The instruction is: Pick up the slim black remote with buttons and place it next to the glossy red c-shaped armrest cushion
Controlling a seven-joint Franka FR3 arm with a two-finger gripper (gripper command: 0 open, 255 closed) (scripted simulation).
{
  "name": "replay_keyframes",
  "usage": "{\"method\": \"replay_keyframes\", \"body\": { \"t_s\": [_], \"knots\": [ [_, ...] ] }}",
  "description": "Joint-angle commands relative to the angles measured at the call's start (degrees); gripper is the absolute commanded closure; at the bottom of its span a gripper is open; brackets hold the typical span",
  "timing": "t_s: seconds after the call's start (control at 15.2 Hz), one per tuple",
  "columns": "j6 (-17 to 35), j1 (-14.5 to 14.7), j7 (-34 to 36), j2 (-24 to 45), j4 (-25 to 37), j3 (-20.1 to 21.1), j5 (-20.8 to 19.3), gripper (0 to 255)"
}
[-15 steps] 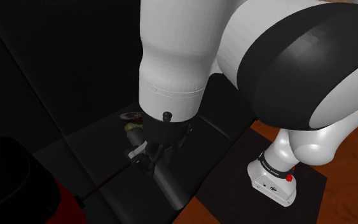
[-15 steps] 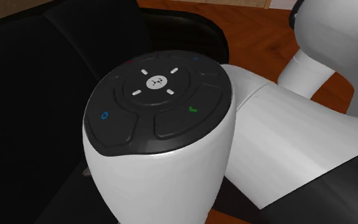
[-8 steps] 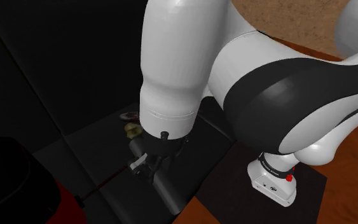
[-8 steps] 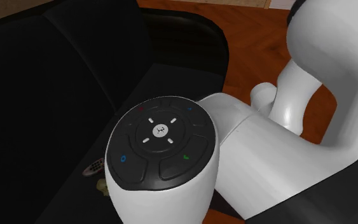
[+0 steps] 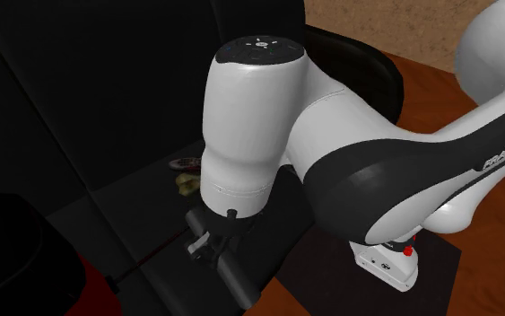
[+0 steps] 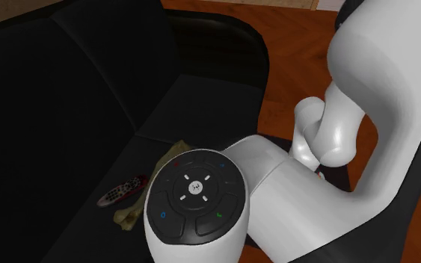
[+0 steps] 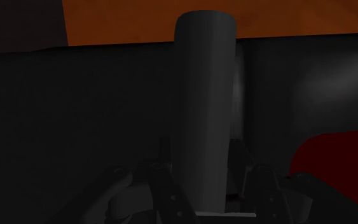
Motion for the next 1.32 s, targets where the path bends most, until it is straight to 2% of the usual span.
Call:
{"method": "replay_keyframes", "body": {
  "t_s": [0.0,0.66,1.25],
  "knots": [
    [1.76,-0.01,0.33,0.77,-1.07,0.34,-0.42,255],
    [9.72,-0.09,2.02,4.69,-5.87,1.58,-2.87,255],
    [16.87,-0.09,4.91,9.73,-9.16,2.24,-7.06,255]
  ]
}}
